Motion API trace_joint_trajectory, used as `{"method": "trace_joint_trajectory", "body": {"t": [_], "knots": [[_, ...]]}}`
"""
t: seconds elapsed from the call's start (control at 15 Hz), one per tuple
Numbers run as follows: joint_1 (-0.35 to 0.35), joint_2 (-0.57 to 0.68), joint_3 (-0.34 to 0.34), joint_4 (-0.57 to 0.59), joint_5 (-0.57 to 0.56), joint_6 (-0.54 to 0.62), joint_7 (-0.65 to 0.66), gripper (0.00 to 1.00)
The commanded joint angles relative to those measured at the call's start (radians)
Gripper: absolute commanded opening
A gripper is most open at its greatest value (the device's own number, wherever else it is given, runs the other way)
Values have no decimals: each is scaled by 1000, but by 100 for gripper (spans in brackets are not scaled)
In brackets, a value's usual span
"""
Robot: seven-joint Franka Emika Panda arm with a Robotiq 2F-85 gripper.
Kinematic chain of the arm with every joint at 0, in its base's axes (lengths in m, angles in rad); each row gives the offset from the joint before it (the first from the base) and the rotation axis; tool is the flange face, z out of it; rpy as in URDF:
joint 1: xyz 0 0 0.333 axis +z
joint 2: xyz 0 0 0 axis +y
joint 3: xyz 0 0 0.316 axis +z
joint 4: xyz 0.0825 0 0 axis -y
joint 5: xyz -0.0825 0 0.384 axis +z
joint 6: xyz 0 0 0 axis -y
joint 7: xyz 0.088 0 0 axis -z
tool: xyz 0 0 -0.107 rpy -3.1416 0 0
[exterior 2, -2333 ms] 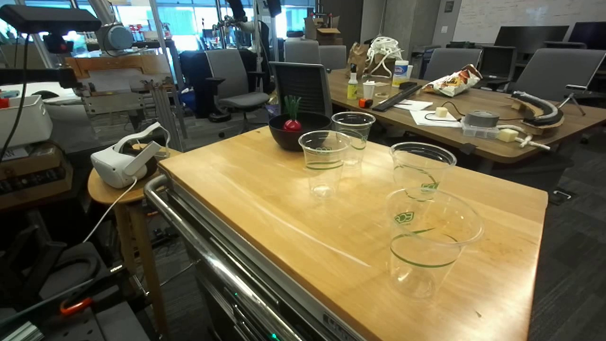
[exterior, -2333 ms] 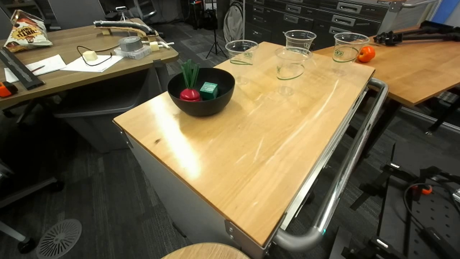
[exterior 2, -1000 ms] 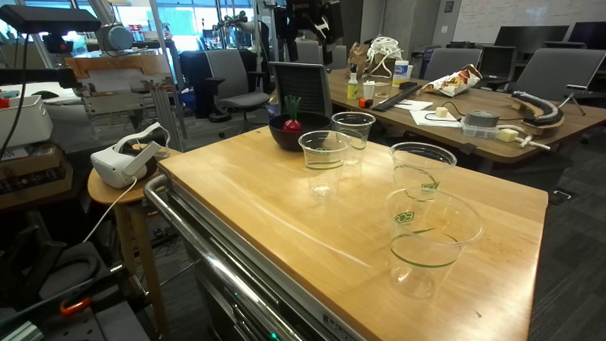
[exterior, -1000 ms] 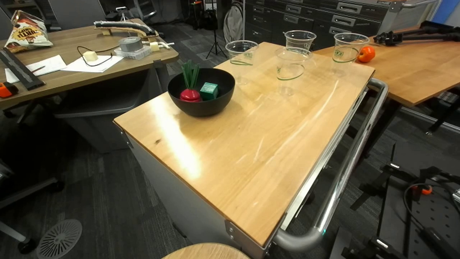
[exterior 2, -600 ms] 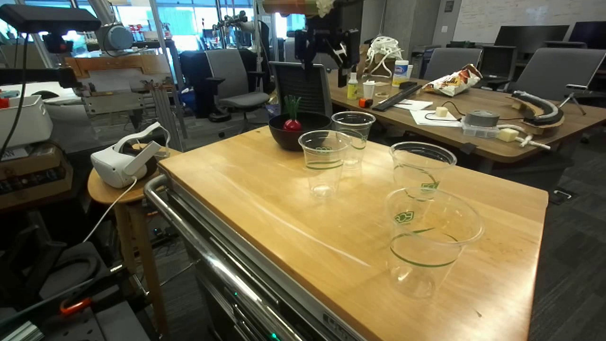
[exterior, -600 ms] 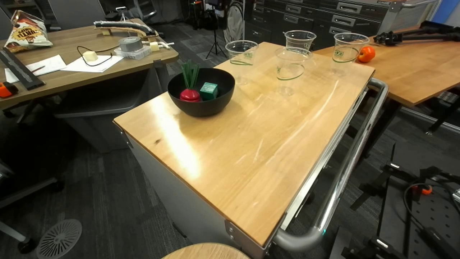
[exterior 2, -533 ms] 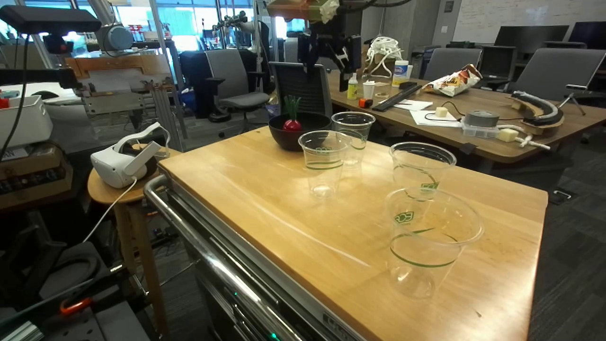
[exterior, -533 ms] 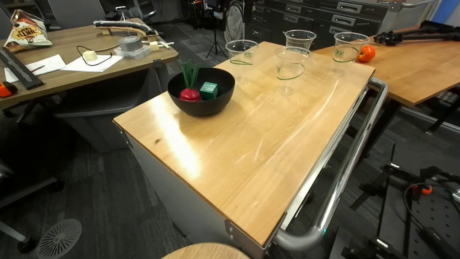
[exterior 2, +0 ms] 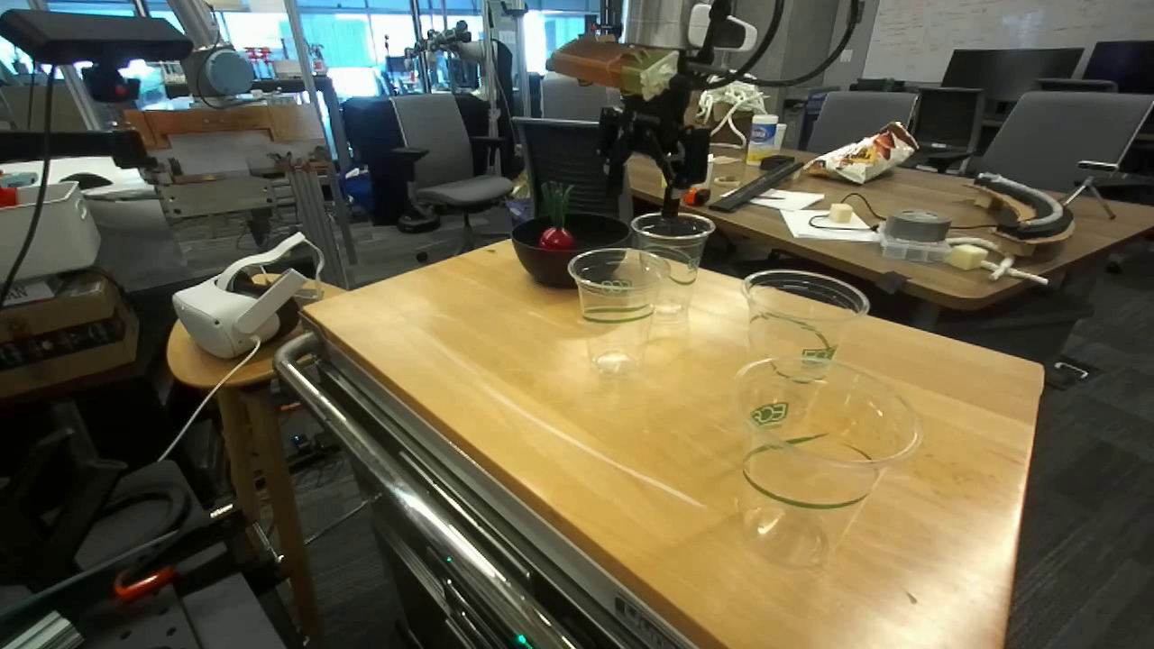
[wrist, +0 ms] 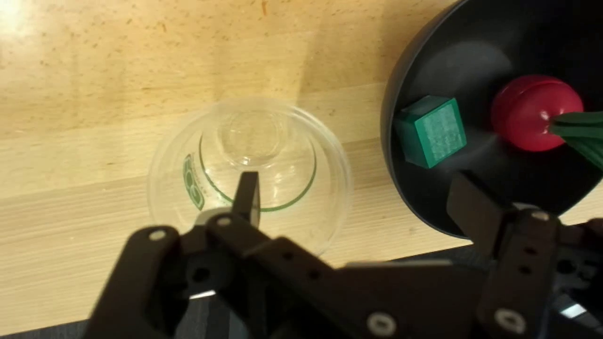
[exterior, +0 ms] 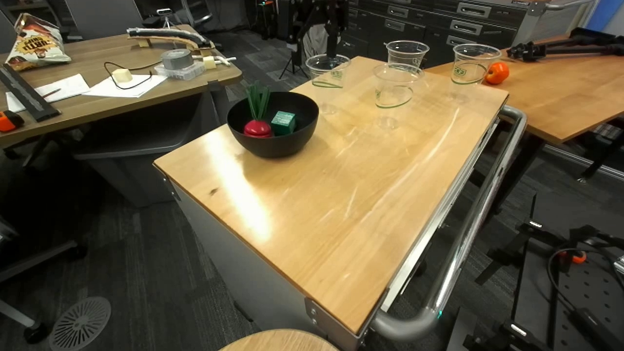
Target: Stack the clear cups inside each other
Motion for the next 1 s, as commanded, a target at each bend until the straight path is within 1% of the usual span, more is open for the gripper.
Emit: {"method": "trace_joint_trajectory", "body": {"t": [0.0, 0.07, 0.13, 0.2, 0.27, 0.67, 0.73, 0.8, 0.93], "knots": [[-17, 67, -4, 97, 43, -62, 29, 100], [-21, 75, -4, 104, 51, -64, 35, 75], [-26, 80, -3, 110, 62, -66, 35, 74], [-31, 81, 0, 115, 72, -71, 33, 68], [-34, 81, 0, 119, 79, -77, 33, 58], [-20, 75, -24, 121, 51, -52, 105, 13], [-18, 76, -26, 121, 49, -55, 117, 4], [-17, 78, -29, 122, 46, -58, 130, 1], [-11, 83, -34, 125, 37, -60, 158, 0]]}}
